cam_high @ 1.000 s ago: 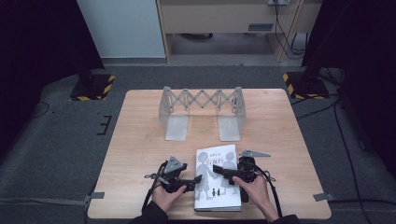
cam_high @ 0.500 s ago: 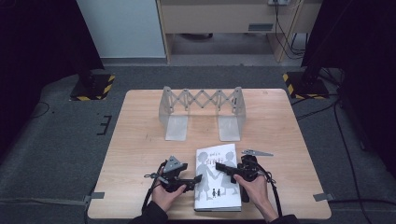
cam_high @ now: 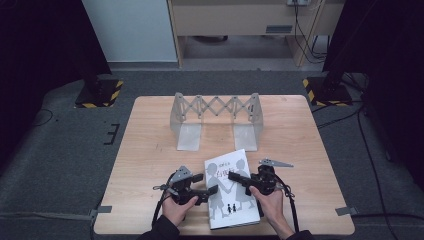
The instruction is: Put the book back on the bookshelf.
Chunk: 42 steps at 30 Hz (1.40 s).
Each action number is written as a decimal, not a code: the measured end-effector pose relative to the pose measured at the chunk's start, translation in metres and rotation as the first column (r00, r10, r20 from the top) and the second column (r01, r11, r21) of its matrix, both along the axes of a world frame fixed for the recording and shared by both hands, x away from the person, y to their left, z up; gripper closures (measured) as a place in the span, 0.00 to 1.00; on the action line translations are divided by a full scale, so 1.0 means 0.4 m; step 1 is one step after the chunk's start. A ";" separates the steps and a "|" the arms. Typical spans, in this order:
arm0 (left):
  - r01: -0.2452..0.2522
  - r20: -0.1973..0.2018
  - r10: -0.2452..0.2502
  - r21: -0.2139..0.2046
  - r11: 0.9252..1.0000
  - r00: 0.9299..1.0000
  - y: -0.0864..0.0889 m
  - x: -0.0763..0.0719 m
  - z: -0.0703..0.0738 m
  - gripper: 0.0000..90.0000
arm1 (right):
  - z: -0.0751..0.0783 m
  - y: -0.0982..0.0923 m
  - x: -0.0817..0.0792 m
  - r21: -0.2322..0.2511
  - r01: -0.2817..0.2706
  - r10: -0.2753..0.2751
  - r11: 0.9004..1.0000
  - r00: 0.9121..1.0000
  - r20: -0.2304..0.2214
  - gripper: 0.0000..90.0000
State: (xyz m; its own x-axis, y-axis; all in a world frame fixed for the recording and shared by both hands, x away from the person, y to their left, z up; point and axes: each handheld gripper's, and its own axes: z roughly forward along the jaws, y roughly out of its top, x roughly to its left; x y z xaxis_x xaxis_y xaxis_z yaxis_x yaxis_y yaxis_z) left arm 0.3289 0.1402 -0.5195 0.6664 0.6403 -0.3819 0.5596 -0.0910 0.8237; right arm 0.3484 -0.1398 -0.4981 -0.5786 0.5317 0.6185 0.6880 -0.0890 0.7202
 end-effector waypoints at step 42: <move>0.052 -0.181 -0.089 -0.202 0.978 0.980 -0.033 0.026 -0.072 0.01 | -0.012 -0.008 0.013 -0.080 -0.052 0.058 0.995 0.995 0.084 0.68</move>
